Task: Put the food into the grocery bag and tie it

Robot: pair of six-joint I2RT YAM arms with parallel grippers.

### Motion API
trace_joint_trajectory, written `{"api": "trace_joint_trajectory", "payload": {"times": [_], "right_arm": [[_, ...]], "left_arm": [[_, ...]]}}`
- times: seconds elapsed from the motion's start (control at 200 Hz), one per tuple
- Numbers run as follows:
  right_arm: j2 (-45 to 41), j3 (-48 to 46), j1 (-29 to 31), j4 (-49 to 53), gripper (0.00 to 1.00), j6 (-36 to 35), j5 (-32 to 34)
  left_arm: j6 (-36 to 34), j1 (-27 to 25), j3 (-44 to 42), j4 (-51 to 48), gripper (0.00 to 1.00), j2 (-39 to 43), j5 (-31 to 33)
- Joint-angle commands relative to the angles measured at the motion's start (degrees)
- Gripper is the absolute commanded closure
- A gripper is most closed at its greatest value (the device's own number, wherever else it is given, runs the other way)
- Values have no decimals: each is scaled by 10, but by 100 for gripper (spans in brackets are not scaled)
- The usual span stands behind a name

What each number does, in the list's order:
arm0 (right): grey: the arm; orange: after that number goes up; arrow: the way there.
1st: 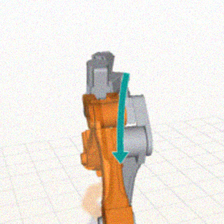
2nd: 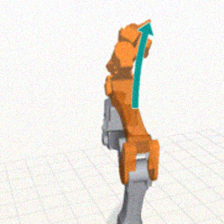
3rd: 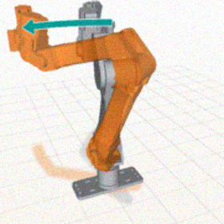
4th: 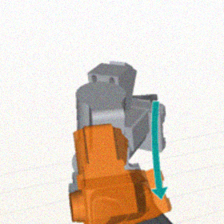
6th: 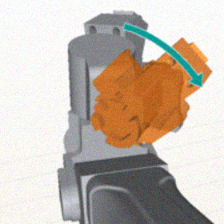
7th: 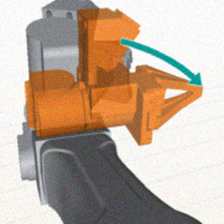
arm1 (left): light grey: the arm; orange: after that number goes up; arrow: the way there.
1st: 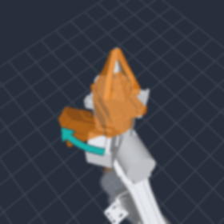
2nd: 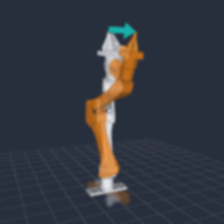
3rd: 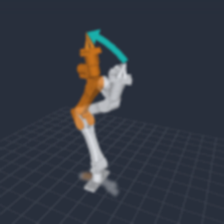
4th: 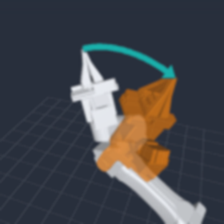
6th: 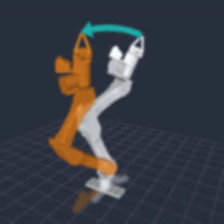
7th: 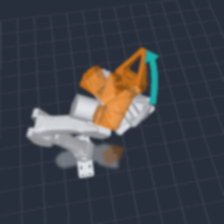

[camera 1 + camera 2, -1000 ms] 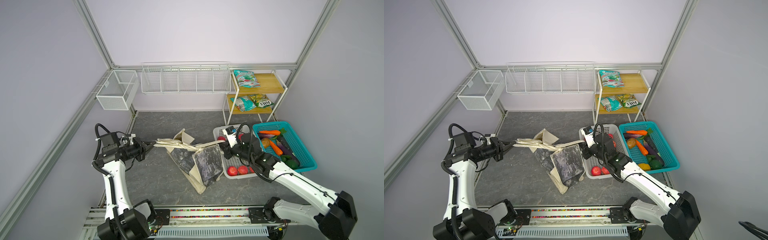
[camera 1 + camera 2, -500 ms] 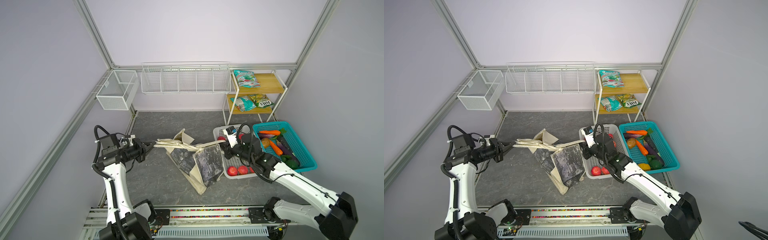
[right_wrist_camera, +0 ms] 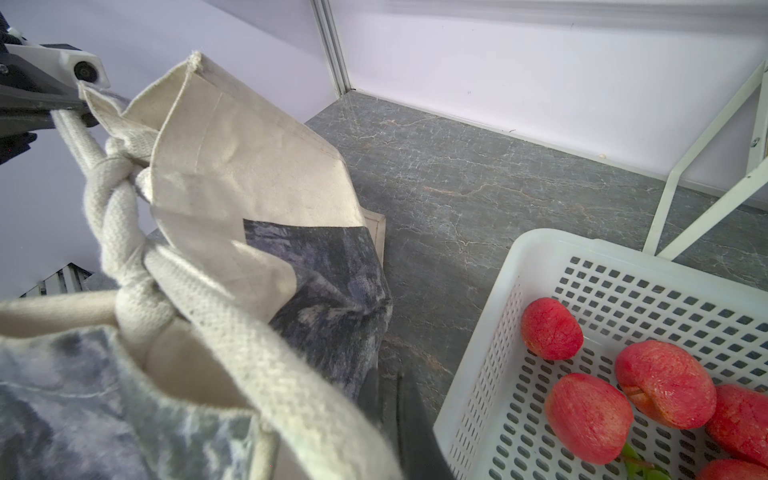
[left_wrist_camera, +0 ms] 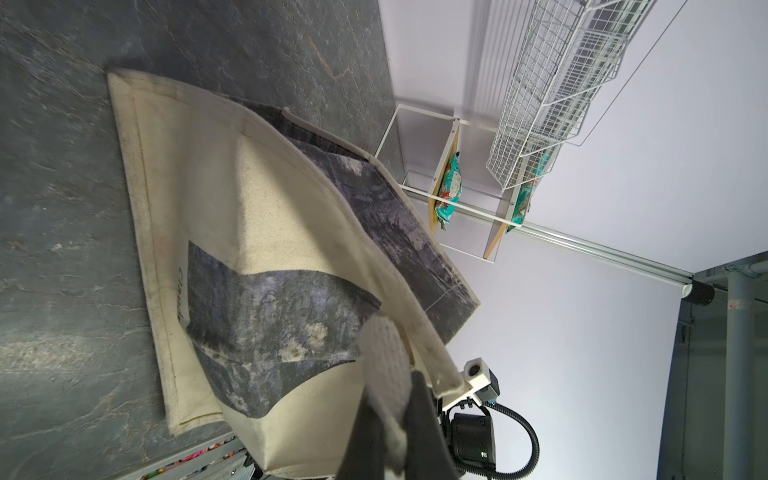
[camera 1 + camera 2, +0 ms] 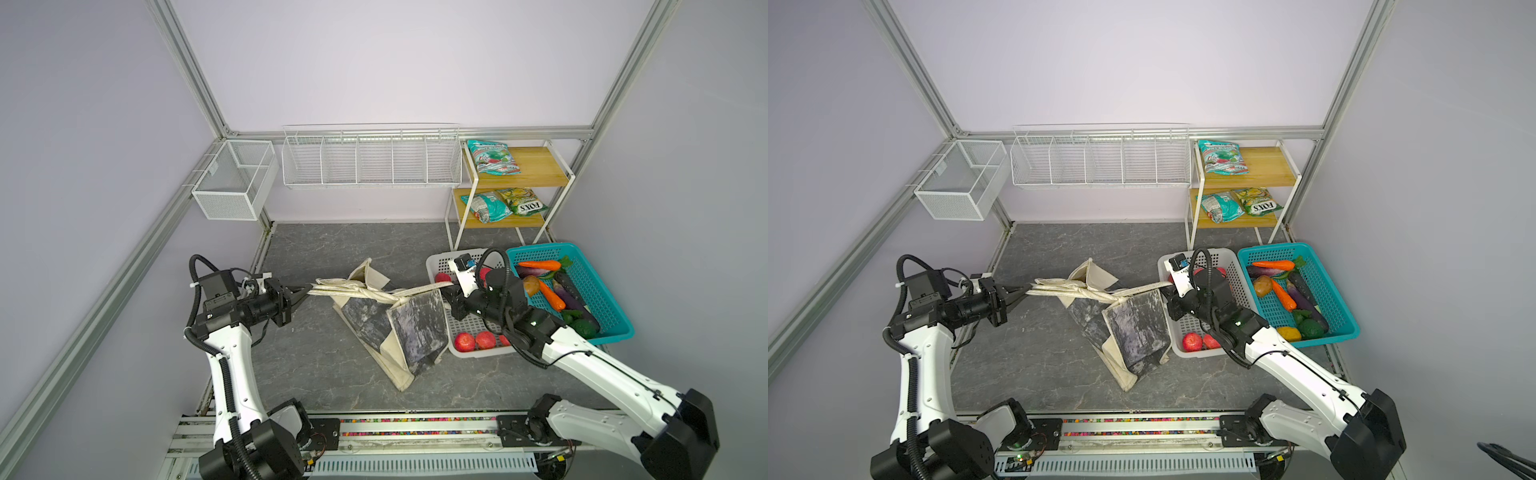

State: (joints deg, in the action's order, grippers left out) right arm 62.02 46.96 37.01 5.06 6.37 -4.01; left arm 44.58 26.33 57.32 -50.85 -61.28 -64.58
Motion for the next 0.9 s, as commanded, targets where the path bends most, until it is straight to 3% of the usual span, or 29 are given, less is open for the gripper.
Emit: {"api": "trace_joint_trajectory", "payload": {"times": [0.0, 0.24, 0.595, 0.895], "right_arm": [[-44, -35, -102, 194, 91, -60, 215], [-52, -36, -59, 161, 85, -85, 156], [-40, -30, 11, 147, 85, -77, 159], [-34, -27, 56, 131, 78, -89, 145]], "left_arm": [[5, 106, 11, 222, 100, -20, 230], [-24, 47, -2, 188, 100, 4, 238], [-52, -59, -49, 110, 100, 101, 268], [-60, -78, -81, 83, 96, 137, 265]]}}
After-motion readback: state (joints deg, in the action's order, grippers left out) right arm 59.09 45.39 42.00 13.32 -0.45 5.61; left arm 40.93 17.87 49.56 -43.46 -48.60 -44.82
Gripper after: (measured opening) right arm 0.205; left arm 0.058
